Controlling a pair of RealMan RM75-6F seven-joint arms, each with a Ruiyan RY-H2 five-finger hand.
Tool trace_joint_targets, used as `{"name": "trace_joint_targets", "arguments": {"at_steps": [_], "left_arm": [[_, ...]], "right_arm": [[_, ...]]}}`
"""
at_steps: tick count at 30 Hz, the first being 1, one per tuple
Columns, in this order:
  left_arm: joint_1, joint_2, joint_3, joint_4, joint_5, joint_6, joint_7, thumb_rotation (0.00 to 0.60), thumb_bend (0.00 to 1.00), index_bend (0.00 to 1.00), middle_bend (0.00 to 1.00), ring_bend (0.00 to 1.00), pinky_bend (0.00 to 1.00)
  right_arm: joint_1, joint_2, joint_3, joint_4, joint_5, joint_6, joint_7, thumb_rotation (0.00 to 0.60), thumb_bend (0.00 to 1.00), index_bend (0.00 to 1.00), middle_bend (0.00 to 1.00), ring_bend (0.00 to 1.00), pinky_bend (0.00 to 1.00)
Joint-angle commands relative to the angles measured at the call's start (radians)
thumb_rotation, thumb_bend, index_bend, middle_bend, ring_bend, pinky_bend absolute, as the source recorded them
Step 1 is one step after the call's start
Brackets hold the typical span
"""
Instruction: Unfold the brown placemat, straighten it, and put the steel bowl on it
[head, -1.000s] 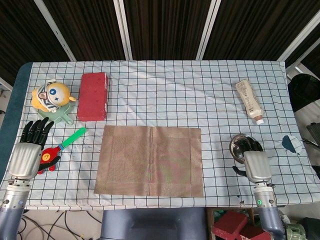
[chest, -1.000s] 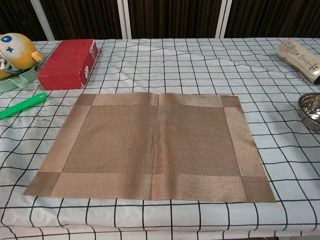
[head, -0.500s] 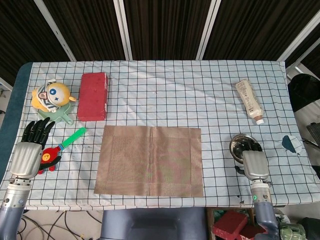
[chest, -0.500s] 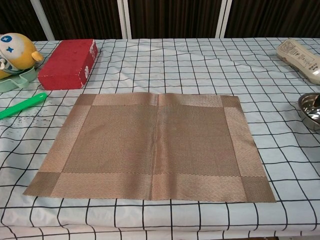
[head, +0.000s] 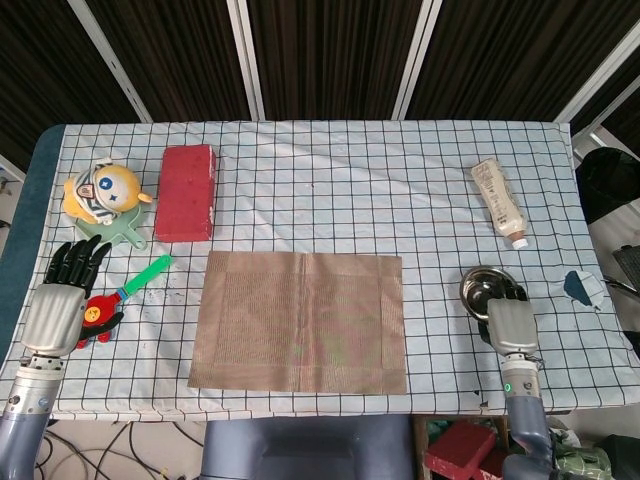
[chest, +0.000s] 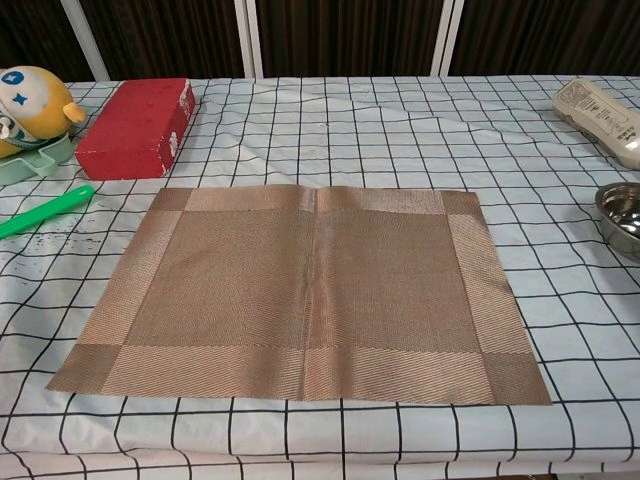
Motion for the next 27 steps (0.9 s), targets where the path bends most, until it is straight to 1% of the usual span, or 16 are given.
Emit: {"name": "trace_joint_targets", "arguments": {"at_steps": [1, 3, 8, 15, 18, 27], "left_arm": [[0.003, -0.001, -0.005, 0.001, 0.003, -0.006, -0.001, 0.600, 0.07, 0.03, 0.01, 0.00, 0.00], [0.006, -0.001, -0.009, 0.001, 0.005, -0.010, -0.002, 0.600, 0.07, 0.03, 0.01, 0.00, 0.00], [0.012, -0.002, -0.019, 0.002, 0.013, -0.019, -0.005, 0.600, 0.07, 0.03, 0.01, 0.00, 0.00], [0.017, -0.004, -0.029, 0.007, 0.018, -0.025, -0.007, 0.600, 0.07, 0.03, 0.01, 0.00, 0.00], [0.017, -0.010, -0.033, 0.018, 0.021, -0.033, -0.005, 0.600, 0.07, 0.03, 0.01, 0.00, 0.00], [0.024, -0.018, -0.042, 0.029, 0.037, -0.038, -0.018, 0.600, 0.07, 0.03, 0.01, 0.00, 0.00]], "right_arm": [[0.002, -0.002, -0.004, 0.003, 0.001, -0.007, -0.001, 0.600, 0.45, 0.53, 0.34, 0.11, 0.16], [0.004, -0.001, -0.008, 0.002, -0.003, -0.009, -0.001, 0.600, 0.49, 0.57, 0.37, 0.11, 0.16], [0.007, 0.006, -0.011, -0.014, -0.024, -0.007, 0.021, 0.600, 0.52, 0.62, 0.40, 0.12, 0.16], [0.014, 0.013, -0.013, -0.045, -0.073, 0.010, 0.053, 0.600, 0.54, 0.66, 0.43, 0.14, 0.17], [0.024, 0.019, -0.014, -0.074, -0.122, 0.030, 0.064, 0.600, 0.55, 0.68, 0.45, 0.15, 0.18], [0.069, 0.010, 0.000, -0.151, -0.217, 0.056, 0.049, 0.600, 0.57, 0.72, 0.48, 0.17, 0.18]]}}
